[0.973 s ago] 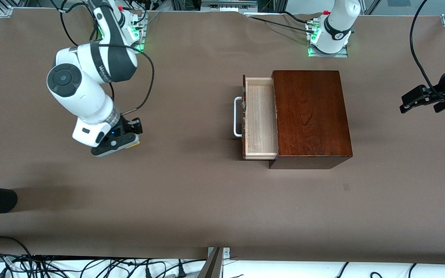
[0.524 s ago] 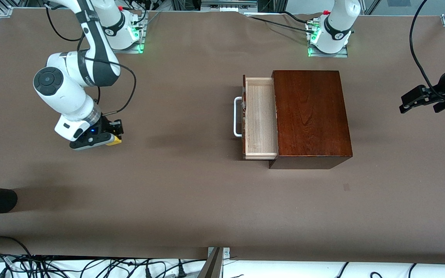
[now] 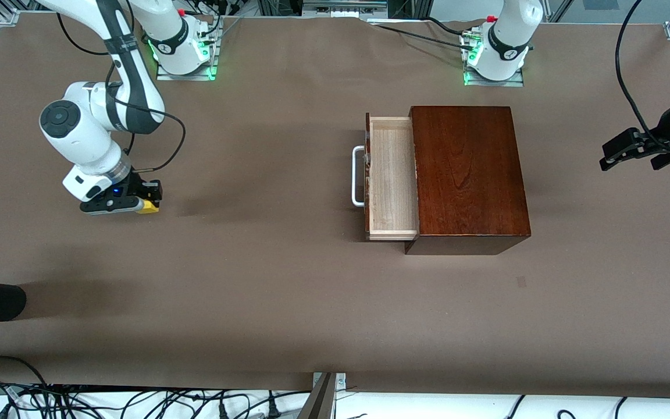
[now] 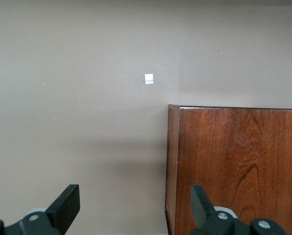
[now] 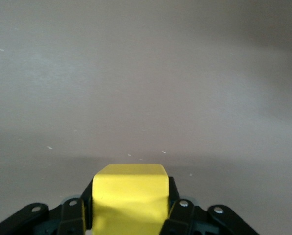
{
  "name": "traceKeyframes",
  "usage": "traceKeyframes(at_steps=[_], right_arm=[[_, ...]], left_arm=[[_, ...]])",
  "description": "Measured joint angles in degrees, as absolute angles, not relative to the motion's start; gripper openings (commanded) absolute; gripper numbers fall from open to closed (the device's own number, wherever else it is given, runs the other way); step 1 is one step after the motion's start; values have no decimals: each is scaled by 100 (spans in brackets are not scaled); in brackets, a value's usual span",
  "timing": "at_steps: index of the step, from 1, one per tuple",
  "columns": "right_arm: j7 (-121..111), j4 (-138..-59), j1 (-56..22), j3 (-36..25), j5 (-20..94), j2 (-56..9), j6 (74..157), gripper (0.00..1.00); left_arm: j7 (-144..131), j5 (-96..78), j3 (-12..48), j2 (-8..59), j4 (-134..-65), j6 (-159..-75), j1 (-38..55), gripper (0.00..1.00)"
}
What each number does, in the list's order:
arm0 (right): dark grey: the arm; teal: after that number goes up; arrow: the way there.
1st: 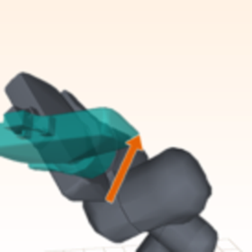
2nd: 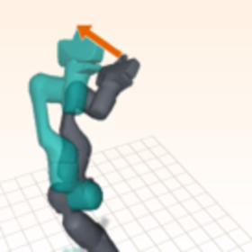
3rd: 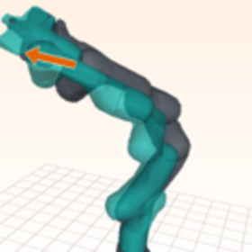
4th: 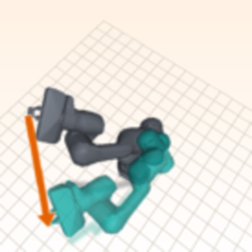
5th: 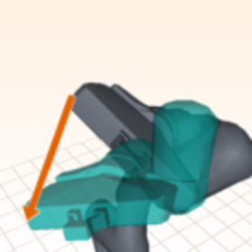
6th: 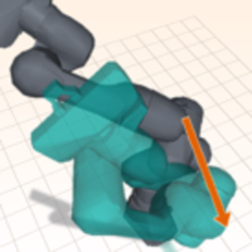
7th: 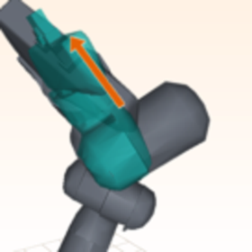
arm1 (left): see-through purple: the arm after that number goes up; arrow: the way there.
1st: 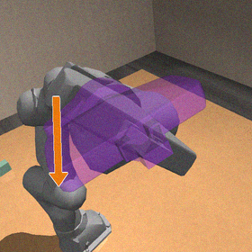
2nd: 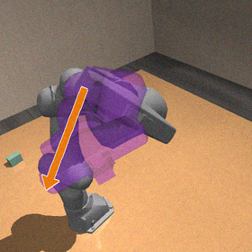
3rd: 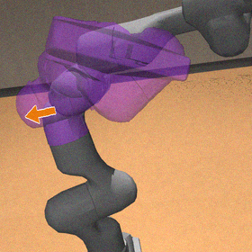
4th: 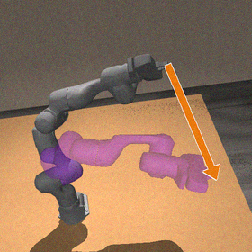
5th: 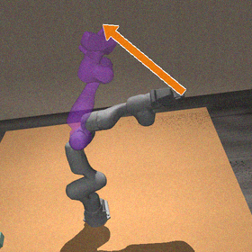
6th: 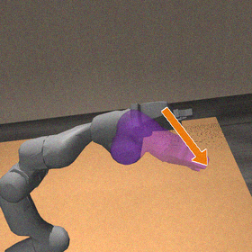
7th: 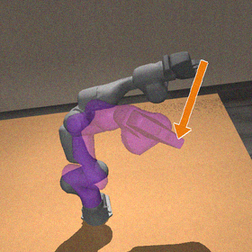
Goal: Open drawer, take yellow block, close drawer
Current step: 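Lift the yellow cube out and carry it away from the box, then lower the cube to the table while the left gripper reaches the drawer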
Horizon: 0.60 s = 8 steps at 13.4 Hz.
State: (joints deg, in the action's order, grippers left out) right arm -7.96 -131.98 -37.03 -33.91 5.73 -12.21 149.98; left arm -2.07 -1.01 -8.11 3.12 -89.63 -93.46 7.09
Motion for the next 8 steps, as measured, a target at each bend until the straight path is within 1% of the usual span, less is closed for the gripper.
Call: traceKeyframes(at_steps=[8], right_arm=[[-736, -13770, -3675, -3485, 739, -1252, 15813, 5]], left_arm=[[-263, -101, -773, 316, -8953, -9346, 736, 100]])
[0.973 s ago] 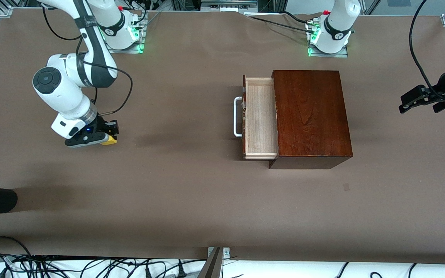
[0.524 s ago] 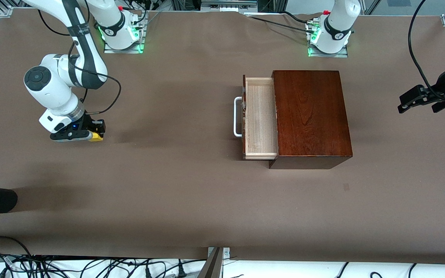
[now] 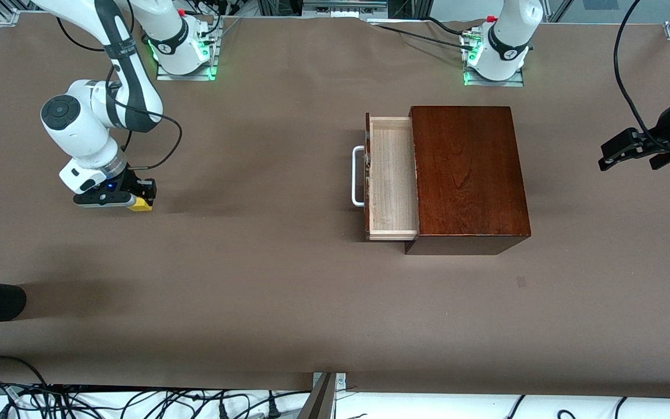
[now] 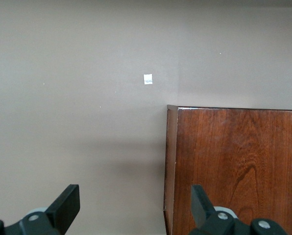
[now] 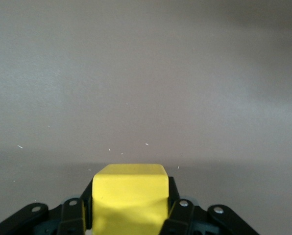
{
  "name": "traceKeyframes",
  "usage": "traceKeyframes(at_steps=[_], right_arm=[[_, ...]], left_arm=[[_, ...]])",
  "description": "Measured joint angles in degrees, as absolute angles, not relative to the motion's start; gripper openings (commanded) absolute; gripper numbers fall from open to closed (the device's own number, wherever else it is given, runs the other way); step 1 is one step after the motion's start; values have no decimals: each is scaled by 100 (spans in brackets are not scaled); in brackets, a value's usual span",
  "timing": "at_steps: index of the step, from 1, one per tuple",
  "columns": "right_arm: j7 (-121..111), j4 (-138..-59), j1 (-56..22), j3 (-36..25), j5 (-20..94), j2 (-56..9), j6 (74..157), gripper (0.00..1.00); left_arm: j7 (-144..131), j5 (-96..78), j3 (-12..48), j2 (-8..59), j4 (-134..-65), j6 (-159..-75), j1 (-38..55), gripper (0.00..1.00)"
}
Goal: Open drawer, take yellow block, close drawer
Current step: 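Lower the cube to the table while the left gripper reaches the drawer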
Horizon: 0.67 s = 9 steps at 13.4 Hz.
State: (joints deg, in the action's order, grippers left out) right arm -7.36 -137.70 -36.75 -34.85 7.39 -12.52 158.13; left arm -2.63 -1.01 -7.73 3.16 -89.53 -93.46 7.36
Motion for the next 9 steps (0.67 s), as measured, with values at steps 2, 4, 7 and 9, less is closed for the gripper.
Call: traceKeyframes(at_steps=[2, 4, 7, 9], right_arm=[[-733, -13815, -3674, -3488, 821, -1273, 15867, 5], [-733, -13838, -3673, -3488, 1028, -1348, 15975, 5], [-733, -13866, -3673, -3479, 1255, -1618, 16267, 3], [-733, -13865, -3674, -3467, 1362, -1768, 16369, 3]], left_arm=[[-336, -101, -679, 371, -8936, -9355, 778, 100], [-530, -101, -482, 527, -8834, -9385, 793, 100], [-619, -101, -359, 706, -8667, -9393, 819, 100], [-653, -109, -290, 728, -8623, -9392, 878, 100]])
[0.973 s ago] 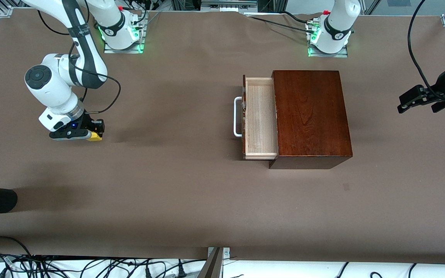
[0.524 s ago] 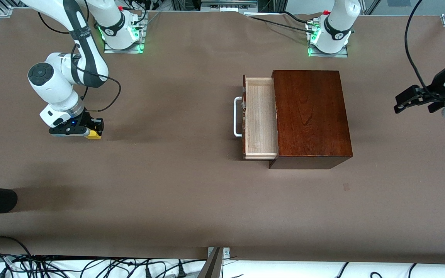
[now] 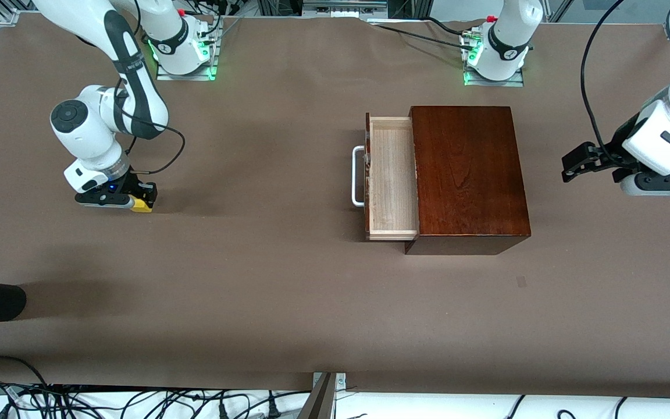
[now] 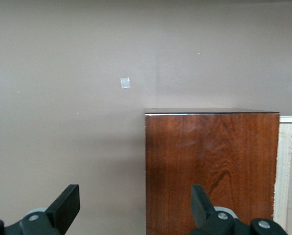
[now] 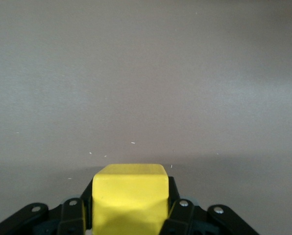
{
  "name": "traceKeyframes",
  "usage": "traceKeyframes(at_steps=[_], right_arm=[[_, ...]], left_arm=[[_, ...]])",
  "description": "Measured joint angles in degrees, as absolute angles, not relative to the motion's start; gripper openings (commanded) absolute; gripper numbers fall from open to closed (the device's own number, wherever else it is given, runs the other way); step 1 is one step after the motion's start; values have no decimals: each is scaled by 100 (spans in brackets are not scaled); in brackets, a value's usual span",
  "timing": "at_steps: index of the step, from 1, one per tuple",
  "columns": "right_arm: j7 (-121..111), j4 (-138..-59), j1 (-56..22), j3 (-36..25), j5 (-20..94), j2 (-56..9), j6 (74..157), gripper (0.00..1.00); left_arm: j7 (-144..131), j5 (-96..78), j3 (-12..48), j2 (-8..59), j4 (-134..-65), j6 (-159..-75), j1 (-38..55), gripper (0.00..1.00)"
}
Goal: Open drawer, take yellow block, close drawer
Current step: 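Lower the cube to the table while the left gripper reaches the drawer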
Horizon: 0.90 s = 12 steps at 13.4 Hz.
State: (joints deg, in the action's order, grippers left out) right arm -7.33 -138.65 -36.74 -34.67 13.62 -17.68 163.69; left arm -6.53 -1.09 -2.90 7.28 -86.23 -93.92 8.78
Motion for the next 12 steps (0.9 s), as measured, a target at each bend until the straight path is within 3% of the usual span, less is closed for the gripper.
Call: traceKeyframes(at_steps=[7, 12], right_arm=[[-746, -13857, -3673, -3207, 1966, -1943, 16574, 3], [-746, -13829, -3672, -3073, 2134, -2191, 16729, 7]], left_arm=[[-2669, -183, -163, 848, -8593, -9229, 2031, 100], [-4872, -196, -132, 1417, -8554, -9255, 3245, 100]])
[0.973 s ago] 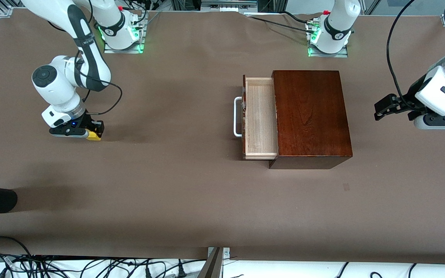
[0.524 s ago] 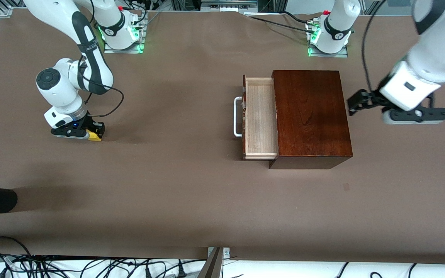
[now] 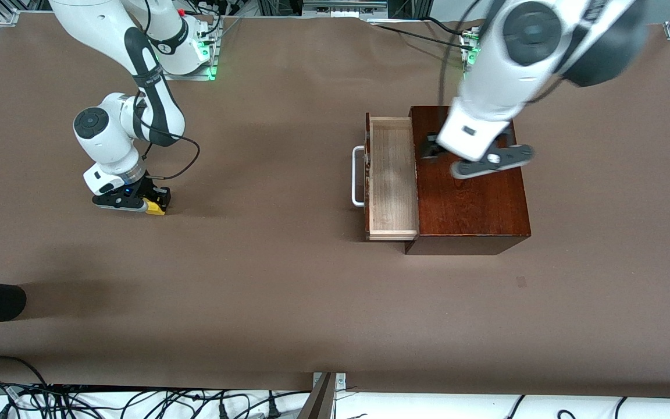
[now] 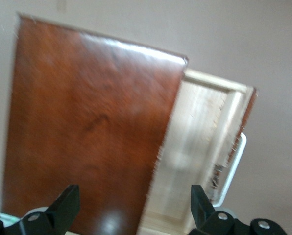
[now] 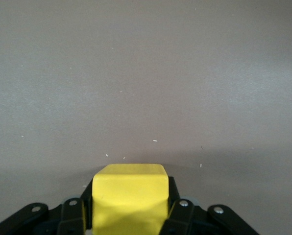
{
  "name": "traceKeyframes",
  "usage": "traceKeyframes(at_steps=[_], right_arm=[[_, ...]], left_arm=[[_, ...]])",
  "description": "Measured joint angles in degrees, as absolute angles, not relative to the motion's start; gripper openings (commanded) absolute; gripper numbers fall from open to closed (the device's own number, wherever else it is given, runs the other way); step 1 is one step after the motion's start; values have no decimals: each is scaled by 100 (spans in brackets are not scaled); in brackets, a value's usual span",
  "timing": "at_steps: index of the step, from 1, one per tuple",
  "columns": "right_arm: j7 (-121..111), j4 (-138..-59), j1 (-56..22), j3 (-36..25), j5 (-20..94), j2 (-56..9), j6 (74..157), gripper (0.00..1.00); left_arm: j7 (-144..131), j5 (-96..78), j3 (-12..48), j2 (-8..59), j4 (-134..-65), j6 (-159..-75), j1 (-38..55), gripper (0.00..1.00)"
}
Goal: Open drawer, take yellow block, close drawer
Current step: 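Lower the cube to the table while the left gripper reaches the drawer, then release the cube with the right gripper while the left gripper nears the handle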
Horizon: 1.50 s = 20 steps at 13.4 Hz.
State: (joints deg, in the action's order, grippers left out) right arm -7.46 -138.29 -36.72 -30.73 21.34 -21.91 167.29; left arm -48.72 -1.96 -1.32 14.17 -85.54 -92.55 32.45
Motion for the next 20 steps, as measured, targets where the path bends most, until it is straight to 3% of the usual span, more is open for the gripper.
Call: traceKeyframes(at_steps=[3, 6, 8, 9, 10, 14, 17, 18, 20], right_arm=[[-746, -13814, -3671, -3061, 2135, -2248, 16739, 27], [-746, -13800, -3672, -2960, 2136, -2374, 16909, 32], [-746, -13798, -3672, -2942, 2136, -2388, 16965, 60], [-747, -13798, -3671, -2934, 2136, -2393, 16986, 87], [-752, -13797, -3671, -2907, 2136, -2415, 17016, 100], [-1014, -13667, -3675, -2808, 2137, -2490, 17043, 100], [-1130, -13156, -3678, -2809, 2137, -2397, 16210, 100], [-1159, -12939, -3678, -2834, 2137, -2323, 15781, 100], [-1205, -12532, -3678, -2960, 2133, -2172, 14928, 100]], left_arm=[[-5917, -200, -130, 1829, -8303, -9318, 3767, 100], [-6711, -204, -132, 2161, -8206, -9651, 4142, 100], [-7153, -205, -122, 2348, -8185, -9908, 4294, 100], [-7361, -206, -81, 2462, -8140, -10019, 4320, 100], [-7597, -207, -34, 2613, -8048, -10133, 4337, 100], [-8888, -214, 277, 3379, -7494, -10664, 4403, 100], [-9574, -215, 329, 3838, -7357, -10990, 4588, 100], [-9728, -253, 331, 3943, -7351, -11048, 4611, 85], [-9828, -566, 314, 4061, -7350, -11088, 4607, 17]])
